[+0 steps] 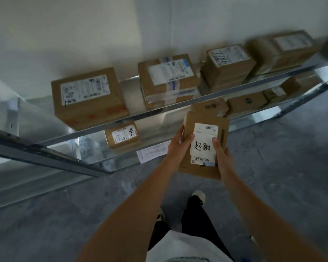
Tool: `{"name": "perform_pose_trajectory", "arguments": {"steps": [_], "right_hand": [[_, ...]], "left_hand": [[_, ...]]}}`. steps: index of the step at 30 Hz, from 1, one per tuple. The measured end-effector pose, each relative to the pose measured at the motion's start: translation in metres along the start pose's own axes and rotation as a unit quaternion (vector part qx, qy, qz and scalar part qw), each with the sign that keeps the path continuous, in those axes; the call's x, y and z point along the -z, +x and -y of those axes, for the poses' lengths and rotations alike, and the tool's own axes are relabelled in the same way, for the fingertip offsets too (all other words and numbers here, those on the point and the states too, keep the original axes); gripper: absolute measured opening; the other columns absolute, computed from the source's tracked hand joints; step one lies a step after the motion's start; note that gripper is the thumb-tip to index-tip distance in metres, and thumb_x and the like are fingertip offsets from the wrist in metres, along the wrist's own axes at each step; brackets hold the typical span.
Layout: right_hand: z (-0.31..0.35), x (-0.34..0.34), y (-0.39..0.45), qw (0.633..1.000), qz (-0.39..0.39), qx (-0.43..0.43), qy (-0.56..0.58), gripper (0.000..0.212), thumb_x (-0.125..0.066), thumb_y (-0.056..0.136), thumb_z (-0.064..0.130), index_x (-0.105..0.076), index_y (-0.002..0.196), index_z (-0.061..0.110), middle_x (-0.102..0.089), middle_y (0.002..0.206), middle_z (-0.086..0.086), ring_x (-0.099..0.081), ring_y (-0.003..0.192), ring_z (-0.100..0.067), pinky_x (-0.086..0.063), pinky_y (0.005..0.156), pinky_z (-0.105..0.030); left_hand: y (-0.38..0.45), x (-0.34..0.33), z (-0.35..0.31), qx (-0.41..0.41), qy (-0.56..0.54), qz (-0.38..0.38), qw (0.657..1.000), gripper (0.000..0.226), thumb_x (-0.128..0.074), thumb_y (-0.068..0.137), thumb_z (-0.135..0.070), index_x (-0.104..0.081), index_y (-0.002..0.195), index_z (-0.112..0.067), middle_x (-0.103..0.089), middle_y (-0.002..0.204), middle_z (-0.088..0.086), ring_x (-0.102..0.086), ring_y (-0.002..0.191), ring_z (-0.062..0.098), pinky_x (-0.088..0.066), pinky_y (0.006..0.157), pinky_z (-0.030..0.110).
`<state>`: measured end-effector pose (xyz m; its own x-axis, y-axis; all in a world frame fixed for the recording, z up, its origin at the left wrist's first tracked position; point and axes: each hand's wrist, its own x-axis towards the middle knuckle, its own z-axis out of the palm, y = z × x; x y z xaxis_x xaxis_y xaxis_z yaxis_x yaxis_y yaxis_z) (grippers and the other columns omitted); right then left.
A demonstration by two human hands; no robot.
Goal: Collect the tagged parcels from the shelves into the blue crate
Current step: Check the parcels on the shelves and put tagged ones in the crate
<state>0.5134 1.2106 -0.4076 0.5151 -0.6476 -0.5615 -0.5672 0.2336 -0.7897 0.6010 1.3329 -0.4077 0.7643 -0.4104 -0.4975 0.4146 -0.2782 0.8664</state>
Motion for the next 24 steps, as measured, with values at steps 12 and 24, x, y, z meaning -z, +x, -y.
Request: {"name": "perform_pose_trajectory", "arguments": {"steps": [12, 24], "right_hand": [[0.062, 0.092, 0.046, 0.991, -0.095, 0.013, 0.088, 0.043, -0.061, 0.087, 0.054, -0.058, 0.103, 0.014, -0.071, 0.093, -0.002, -0.065, 0.069, -0.008, -0.049, 0.053, -0.017], [0.115, 0.238, 0.108, 0.967, -0.219, 0.018, 0.127, 0.060, -0.061, 0.076, 0.071, -0.057, 0.098, 0.015, -0.070, 0.086, 0.000, -0.066, 0.071, -0.011, -0.052, 0.062, -0.025]], "left_hand": [[0.030, -0.107, -0.081, -0.066, 0.043, 0.060, 0.995, 0.049, -0.051, 0.096, -0.038, -0.035, 0.143, -0.036, -0.062, 0.110, -0.007, -0.063, 0.092, 0.007, -0.051, 0.071, 0.018], [0.074, -0.265, -0.164, -0.110, 0.174, 0.151, 0.967, 0.048, -0.046, 0.089, -0.061, -0.040, 0.133, -0.043, -0.060, 0.126, -0.006, -0.060, 0.109, 0.014, -0.051, 0.093, 0.040]]}}
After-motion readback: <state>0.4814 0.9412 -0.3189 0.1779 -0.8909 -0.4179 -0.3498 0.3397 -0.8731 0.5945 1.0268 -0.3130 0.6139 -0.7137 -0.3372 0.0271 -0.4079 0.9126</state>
